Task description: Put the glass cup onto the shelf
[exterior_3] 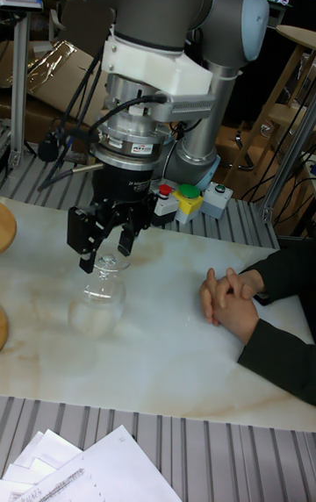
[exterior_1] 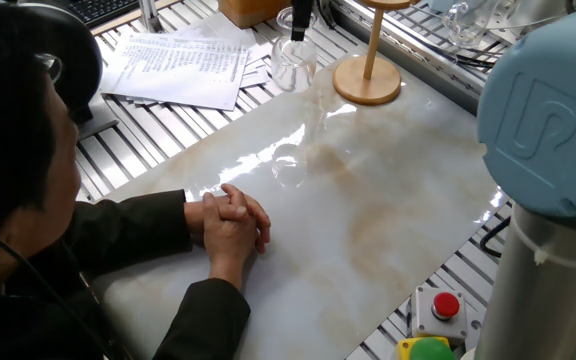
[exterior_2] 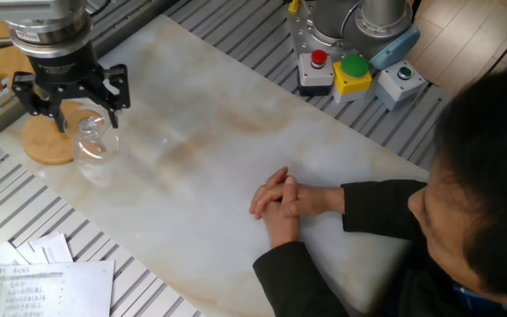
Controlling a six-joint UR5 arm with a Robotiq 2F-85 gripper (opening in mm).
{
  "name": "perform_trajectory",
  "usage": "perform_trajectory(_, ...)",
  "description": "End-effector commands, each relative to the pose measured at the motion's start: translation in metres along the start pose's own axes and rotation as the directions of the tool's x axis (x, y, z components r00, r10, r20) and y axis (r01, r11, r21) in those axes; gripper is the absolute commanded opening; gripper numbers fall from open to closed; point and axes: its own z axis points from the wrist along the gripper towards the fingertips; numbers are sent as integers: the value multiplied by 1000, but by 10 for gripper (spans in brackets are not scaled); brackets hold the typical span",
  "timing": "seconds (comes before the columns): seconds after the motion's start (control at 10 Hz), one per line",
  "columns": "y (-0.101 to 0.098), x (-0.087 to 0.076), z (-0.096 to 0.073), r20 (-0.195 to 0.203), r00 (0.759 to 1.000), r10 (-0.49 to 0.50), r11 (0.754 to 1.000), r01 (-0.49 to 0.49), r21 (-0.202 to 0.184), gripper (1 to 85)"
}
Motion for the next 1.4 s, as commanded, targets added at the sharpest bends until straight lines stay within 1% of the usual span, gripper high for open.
perform_trajectory(0.0,-1,-8,-1,32,993,115,993,-115,-2,10)
perform_trajectory(0.1,-4,-9,-1,37,991,128,992,-128,11,10)
perform_trajectory(0.2,-7,-6,-1,29,992,123,992,-124,24,10)
perform_trajectory(0.4,-7,-2,-2,11,997,79,997,-79,14,10)
perform_trajectory(0.6,-39,2,-12,2,1000,14,1000,-14,-16,10)
perform_trajectory(0.7,-55,5,-13,-1,1000,-19,1000,19,-19,10)
perform_trajectory(0.8,-67,9,-15,-4,999,-45,999,45,-24,10)
perform_trajectory(1.0,-77,16,-16,-10,996,-90,996,90,-20,10)
perform_trajectory(1.3,-98,31,-16,-45,985,-168,985,169,17,10)
